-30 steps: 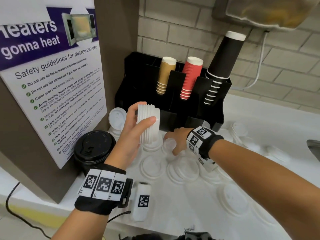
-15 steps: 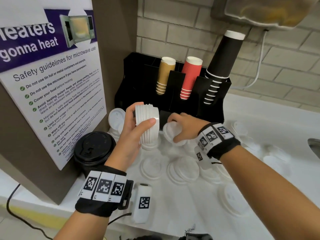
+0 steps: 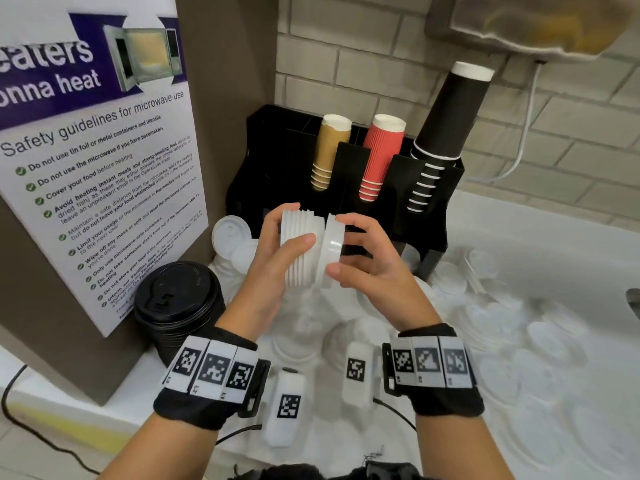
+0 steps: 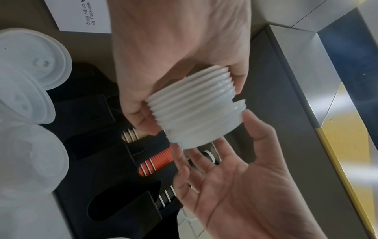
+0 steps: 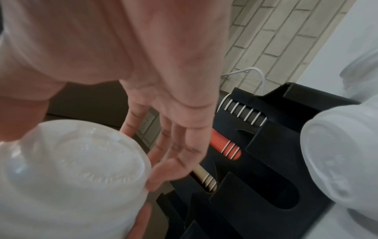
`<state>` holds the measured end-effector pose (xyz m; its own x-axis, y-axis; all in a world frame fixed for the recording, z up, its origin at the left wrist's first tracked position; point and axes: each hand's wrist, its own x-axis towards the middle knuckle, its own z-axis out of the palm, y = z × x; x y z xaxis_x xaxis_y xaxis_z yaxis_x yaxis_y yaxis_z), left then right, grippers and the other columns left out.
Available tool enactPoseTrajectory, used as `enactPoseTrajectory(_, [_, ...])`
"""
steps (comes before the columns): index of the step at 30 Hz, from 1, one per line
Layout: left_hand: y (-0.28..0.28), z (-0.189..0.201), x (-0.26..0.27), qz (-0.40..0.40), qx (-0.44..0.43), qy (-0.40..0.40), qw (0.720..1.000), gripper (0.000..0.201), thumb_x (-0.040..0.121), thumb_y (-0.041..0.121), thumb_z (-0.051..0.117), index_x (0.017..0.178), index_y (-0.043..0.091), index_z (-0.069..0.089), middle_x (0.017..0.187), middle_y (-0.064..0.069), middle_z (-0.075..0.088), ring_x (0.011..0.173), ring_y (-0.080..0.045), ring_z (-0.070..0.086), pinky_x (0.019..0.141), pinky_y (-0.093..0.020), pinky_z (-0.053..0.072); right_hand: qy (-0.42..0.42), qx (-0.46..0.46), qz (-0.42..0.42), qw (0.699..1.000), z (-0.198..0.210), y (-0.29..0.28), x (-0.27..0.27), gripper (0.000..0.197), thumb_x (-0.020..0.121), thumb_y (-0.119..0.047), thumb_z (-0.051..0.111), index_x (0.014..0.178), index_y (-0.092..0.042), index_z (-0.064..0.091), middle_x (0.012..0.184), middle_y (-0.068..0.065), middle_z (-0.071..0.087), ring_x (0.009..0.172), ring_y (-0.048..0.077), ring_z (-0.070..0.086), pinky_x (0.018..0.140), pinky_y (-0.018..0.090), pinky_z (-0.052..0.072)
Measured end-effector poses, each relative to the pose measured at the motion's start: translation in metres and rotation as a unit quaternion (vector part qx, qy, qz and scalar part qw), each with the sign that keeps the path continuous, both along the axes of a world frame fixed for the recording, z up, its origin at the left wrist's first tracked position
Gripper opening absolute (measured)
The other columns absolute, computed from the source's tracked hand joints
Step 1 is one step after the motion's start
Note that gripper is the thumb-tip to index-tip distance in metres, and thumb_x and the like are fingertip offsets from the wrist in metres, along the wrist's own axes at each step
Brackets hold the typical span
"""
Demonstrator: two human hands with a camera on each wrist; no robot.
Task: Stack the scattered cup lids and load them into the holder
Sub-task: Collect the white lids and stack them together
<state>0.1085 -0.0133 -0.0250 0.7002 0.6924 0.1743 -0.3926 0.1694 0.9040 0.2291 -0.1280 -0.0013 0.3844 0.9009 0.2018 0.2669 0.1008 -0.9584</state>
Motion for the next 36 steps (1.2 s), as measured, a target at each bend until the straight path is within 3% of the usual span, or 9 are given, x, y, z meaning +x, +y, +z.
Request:
enactPoseTrajectory(6, [-0.005,-0.001,0.003,-0.013,0.013,0.015,1.000,0.064,0.066,0.046,0.067,0.127,0.037,0.051,0.122,0.000,0.059,0.110,-0.020,0.059,0.078,-0.031,0.051,-0.003,0.006,0.022,1.000,0.000,0.001,0.003,0.061,0.076,-0.019,0.069,0.130,-0.037,0.049,0.124,-0.001,0.057,0.106,0.022,0.061,0.090,0.042,0.055])
enactPoseTrajectory(15, [-0.012,0.002,0.008,0.004,0.006,-0.003,1.000,0.063,0.065,0.042,0.070,0.125,0.037,0.050,0.122,-0.003,0.055,0.104,-0.018,0.059,0.067,-0.025,0.053,-0.002,0.022,0.054,0.998,0.002,0.004,0.009,0.061,0.079,-0.011,0.074,0.132,-0.030,0.049,0.124,0.000,0.057,0.106,0.017,0.062,0.088,0.038,0.055])
enactPoseTrajectory(19, [-0.004,0.008,0.003,0.035,0.016,0.001,0.999,0.065,0.063,0.041,0.072,0.124,0.037,0.050,0.117,0.005,0.059,0.103,-0.014,0.061,0.069,-0.024,0.052,-0.003,-0.005,0.066,0.998,0.012,0.015,0.022,0.055,0.082,-0.033,0.069,0.133,-0.038,0.048,0.128,-0.002,0.057,0.105,0.009,0.064,0.085,0.023,0.054])
enactPoseTrajectory(21, [0.005,0.015,-0.002,0.062,0.017,-0.009,0.998,0.064,0.064,0.038,0.072,0.124,0.036,0.050,0.107,0.013,0.064,0.095,-0.006,0.064,0.067,-0.022,0.052,-0.071,-0.071,0.036,0.994,0.016,0.031,0.034,0.047,0.088,-0.037,0.064,0.132,-0.036,0.049,0.128,-0.003,0.056,0.102,0.004,0.063,0.079,0.017,0.053])
enactPoseTrajectory(23, [0.013,0.021,-0.010,0.085,0.019,-0.024,0.996,0.060,0.066,0.034,0.072,0.123,0.035,0.050,0.101,0.017,0.066,0.091,-0.002,0.065,0.066,-0.021,0.052,-0.185,-0.178,0.058,0.965,0.015,0.052,0.045,0.044,0.091,-0.035,0.063,0.133,-0.029,0.051,0.130,0.000,0.056,0.108,0.007,0.059,0.086,0.018,0.050])
enactPoseTrajectory(25, [0.018,0.025,-0.018,0.104,0.019,-0.037,0.994,0.060,0.065,0.036,0.072,0.121,0.035,0.050,0.101,0.017,0.066,0.090,-0.002,0.065,0.066,-0.022,0.053,-0.313,-0.276,0.129,0.900,0.007,0.074,0.048,0.049,0.090,-0.037,0.064,0.135,-0.026,0.050,0.133,0.000,0.054,0.117,0.014,0.055,0.094,0.022,0.044])
enactPoseTrajectory(28, [0.021,0.029,-0.028,0.122,0.009,-0.054,0.991,0.064,0.062,0.037,0.071,0.122,0.033,0.049,0.101,0.016,0.065,0.088,-0.002,0.065,0.064,-0.023,0.053,-0.454,-0.350,0.194,0.796,-0.012,0.105,0.040,0.065,0.084,-0.043,0.069,0.141,-0.030,0.041,0.135,0.005,0.047,0.120,0.023,0.050,0.091,0.028,0.043])
enactPoseTrajectory(30, [0.021,0.030,-0.032,0.126,0.006,-0.056,0.990,0.065,0.062,0.037,0.071,0.123,0.033,0.049,0.101,0.016,0.065,0.088,-0.001,0.066,0.064,-0.024,0.053,-0.502,-0.385,0.210,0.745,-0.028,0.124,0.036,0.078,0.077,-0.045,0.074,0.143,-0.034,0.035,0.129,0.007,0.043,0.110,0.025,0.050,0.081,0.032,0.044])
enactPoseTrajectory(36, [0.027,0.032,-0.041,0.130,0.000,-0.048,0.990,0.069,0.061,0.038,0.071,0.126,0.032,0.047,0.110,0.011,0.061,0.092,-0.004,0.064,0.070,-0.025,0.054,-0.571,-0.380,0.225,0.692,-0.066,0.152,0.026,0.088,0.058,-0.049,0.083,0.130,-0.035,0.034,0.102,0.000,0.035,0.070,0.017,0.046,0.049,0.024,0.032])
